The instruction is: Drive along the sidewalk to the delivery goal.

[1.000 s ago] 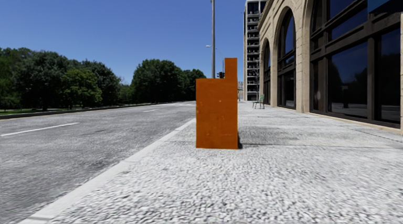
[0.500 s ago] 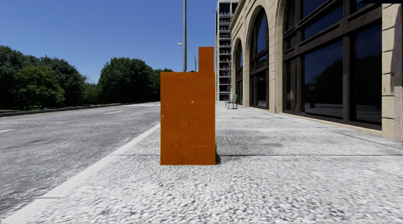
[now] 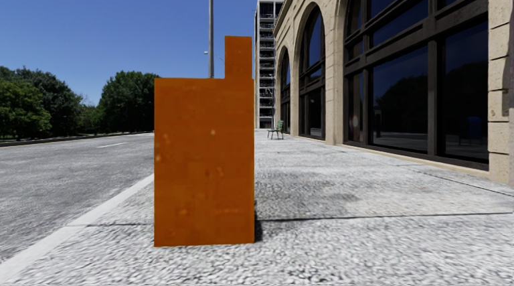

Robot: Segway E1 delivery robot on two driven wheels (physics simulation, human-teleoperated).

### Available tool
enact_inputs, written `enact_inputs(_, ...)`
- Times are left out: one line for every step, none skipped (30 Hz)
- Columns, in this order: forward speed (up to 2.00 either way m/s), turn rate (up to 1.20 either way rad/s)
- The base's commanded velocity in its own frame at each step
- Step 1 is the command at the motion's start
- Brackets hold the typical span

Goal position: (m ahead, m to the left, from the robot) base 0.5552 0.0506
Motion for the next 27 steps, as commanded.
enact_inputs(0.24,0.0)
enact_inputs(0.0,0.0)
enact_inputs(0.0,0.0)
enact_inputs(0.0,0.0)
enact_inputs(0.0,0.0)
enact_inputs(0.0,0.0)
enact_inputs(0.0,0.0)
enact_inputs(0.0,0.0)
enact_inputs(0.0,0.0)
enact_inputs(0.0,0.0)
enact_inputs(0.0,0.0)
enact_inputs(0.0,0.0)
enact_inputs(0.0,0.0)
enact_inputs(0.0,0.0)
enact_inputs(0.0,0.0)
enact_inputs(0.0,0.0)
enact_inputs(0.0,0.0)
enact_inputs(0.0,0.0)
enact_inputs(0.0,0.0)
enact_inputs(0.0,0.0)
enact_inputs(0.0,0.0)
enact_inputs(0.0,0.0)
enact_inputs(0.0,0.0)
enact_inputs(0.0,0.0)
enact_inputs(0.0,0.0)
enact_inputs(0.0,0.0)
enact_inputs(0.0,0.0)
